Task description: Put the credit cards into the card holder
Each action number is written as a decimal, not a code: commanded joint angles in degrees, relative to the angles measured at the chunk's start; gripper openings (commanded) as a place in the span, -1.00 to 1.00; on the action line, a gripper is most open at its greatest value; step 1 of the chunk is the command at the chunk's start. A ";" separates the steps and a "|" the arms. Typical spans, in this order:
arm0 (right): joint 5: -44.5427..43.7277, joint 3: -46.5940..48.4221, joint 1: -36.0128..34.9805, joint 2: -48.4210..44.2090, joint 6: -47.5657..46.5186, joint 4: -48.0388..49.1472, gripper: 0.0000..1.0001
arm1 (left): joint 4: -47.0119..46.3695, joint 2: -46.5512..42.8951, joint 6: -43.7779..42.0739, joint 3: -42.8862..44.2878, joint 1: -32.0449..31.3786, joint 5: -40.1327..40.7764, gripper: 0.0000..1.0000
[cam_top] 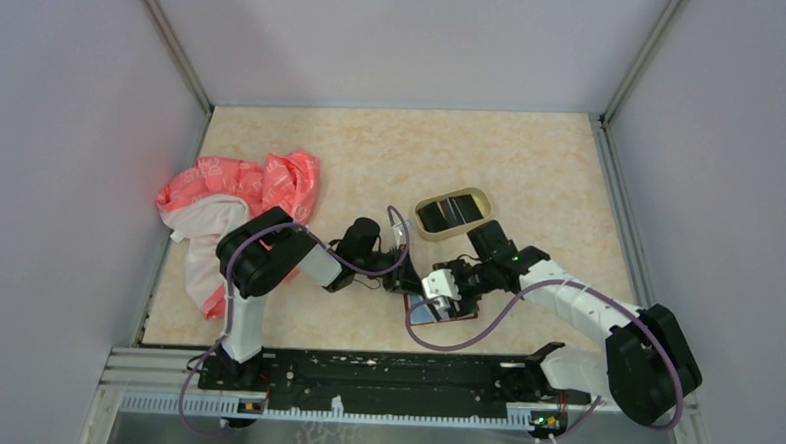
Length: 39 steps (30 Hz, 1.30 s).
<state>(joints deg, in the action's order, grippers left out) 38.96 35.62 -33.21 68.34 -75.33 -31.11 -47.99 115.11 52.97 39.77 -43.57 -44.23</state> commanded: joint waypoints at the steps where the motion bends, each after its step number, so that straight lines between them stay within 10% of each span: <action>1: 2.46 1.66 -0.81 1.27 0.89 1.96 0.32 | 0.56 1.21 -0.50 0.97 -0.55 -0.15 -0.87; 23: 0.80 4.12 -2.29 8.74 11.10 7.28 0.78 | 0.67 2.27 -0.50 2.09 -0.55 -0.76 -0.85; 39: -0.53 6.04 -2.29 12.18 13.04 5.40 0.63 | 0.22 2.79 -0.28 2.07 -0.55 -0.96 -0.80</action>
<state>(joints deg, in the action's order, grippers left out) 37.54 39.03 -34.50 80.25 -61.95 -25.06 -47.77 116.31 52.99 41.23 -43.70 -45.08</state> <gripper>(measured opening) 0.832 0.094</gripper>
